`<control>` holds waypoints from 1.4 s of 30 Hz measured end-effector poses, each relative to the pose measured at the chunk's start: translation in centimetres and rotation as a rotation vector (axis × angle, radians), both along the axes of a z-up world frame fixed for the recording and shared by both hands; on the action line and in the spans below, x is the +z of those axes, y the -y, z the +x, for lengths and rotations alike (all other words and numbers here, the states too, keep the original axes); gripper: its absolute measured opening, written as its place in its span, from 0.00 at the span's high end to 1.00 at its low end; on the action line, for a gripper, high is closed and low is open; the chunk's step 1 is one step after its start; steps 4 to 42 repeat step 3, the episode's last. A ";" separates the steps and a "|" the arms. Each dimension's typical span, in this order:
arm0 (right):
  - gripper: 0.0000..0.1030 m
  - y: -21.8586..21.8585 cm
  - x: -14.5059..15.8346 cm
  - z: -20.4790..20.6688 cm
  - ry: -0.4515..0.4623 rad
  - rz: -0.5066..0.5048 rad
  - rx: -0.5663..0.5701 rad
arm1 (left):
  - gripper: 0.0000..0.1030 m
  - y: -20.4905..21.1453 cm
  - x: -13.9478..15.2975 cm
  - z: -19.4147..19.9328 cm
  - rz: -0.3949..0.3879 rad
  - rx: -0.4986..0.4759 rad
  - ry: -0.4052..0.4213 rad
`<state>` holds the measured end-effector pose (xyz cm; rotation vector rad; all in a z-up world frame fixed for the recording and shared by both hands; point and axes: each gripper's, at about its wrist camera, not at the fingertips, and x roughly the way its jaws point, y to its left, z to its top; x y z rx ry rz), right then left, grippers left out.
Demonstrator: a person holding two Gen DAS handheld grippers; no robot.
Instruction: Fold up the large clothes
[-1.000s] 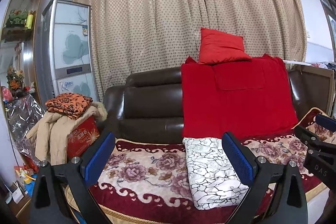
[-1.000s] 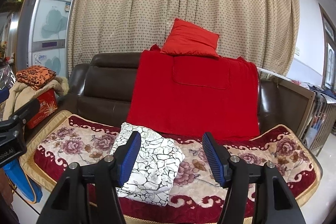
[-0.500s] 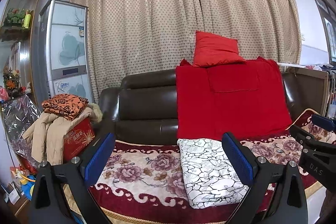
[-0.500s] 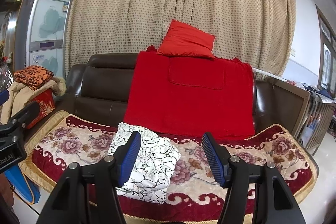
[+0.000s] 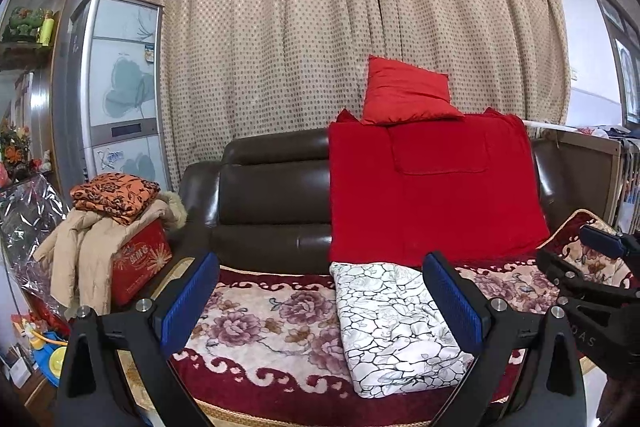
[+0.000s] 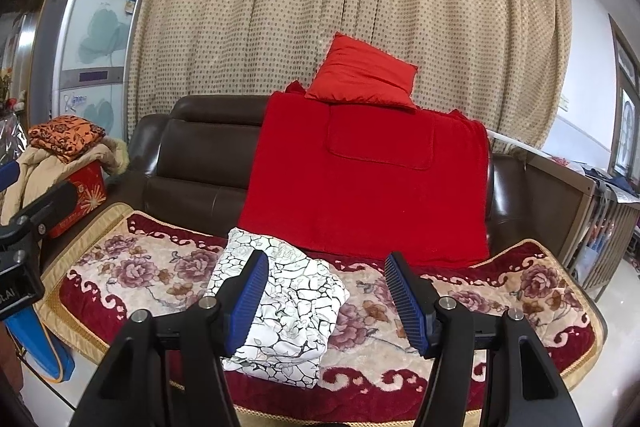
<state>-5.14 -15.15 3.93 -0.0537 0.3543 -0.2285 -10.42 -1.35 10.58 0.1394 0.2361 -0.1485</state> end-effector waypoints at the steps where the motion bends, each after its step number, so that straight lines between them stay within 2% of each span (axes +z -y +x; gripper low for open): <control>1: 0.37 0.0 -0.1 0.2 -0.004 0.000 0.000 | 0.02 0.1 -0.2 0.0 -0.001 -0.003 0.001; 42: 0.37 -0.1 -0.4 0.6 -0.015 0.002 0.002 | 0.02 0.2 -0.4 0.4 0.002 -0.008 -0.005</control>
